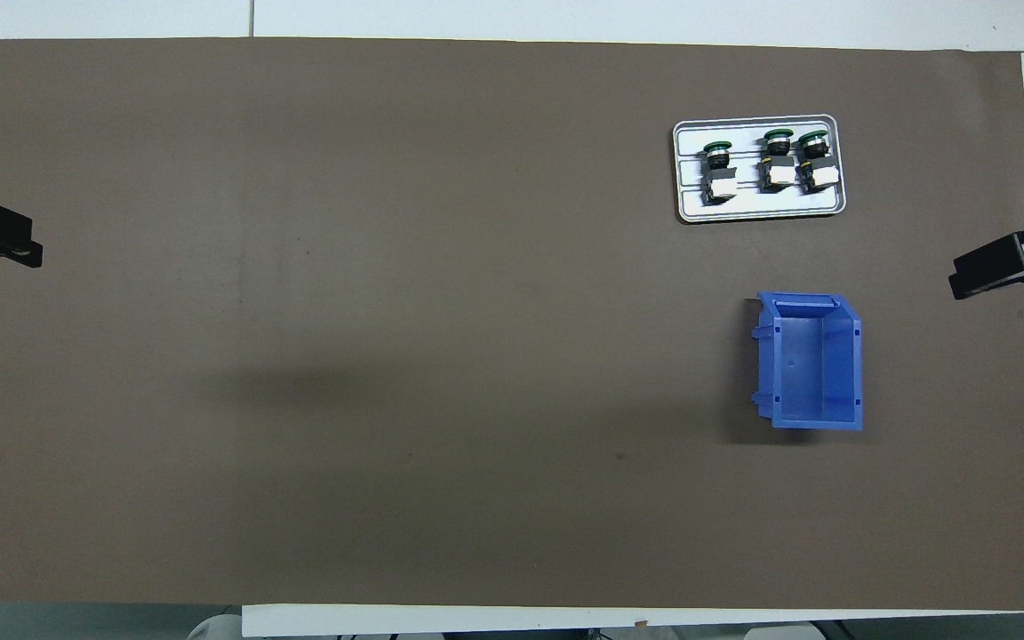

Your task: Place and press button with both arms

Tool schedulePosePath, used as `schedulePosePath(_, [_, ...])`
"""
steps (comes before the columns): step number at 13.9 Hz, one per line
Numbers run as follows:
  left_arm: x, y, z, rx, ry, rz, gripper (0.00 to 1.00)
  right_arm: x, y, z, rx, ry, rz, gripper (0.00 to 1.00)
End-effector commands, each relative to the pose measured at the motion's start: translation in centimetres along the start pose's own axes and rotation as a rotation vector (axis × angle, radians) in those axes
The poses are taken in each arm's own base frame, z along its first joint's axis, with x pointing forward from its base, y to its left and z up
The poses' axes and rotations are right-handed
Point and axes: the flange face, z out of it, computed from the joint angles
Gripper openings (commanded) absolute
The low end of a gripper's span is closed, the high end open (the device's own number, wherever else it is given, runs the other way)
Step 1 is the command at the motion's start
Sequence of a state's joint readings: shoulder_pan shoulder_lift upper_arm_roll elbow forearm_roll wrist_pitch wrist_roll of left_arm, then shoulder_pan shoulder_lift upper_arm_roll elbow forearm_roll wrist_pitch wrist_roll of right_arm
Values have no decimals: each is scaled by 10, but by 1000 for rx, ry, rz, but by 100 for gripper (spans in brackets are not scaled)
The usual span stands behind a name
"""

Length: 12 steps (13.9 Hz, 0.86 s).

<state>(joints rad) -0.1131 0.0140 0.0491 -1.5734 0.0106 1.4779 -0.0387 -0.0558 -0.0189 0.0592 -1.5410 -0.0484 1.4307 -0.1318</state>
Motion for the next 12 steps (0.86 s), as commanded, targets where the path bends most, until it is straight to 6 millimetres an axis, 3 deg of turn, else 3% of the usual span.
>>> schedulePosePath(1, [-6,-2,-1,2,-1,-4,100,27,-11,13,-7,83,-38,99])
schedulePosePath(2, [-6,-2,-1,2,2,-3,100,47,-11,33,2,75,-17,99])
schedulePosePath(3, [-6,-2,-2,2,7,-3,100,63,-17,40,16,112,0,100])
schedulePosePath(4, [-6,-2,-1,2,5,-4,100,81,-29,56,21,127,-2,99])
schedulePosePath(8, [-6,-5,-1,1,1,-9,100,165,-62,159,40,196,75,99])
schedulePosePath(10, [-6,-4,-1,1,1,-7,100,187,-66,204,59,203,104,99])
schedulePosePath(12, [-6,-5,-1,1,4,-9,100,196,-71,228,63,195,112,99])
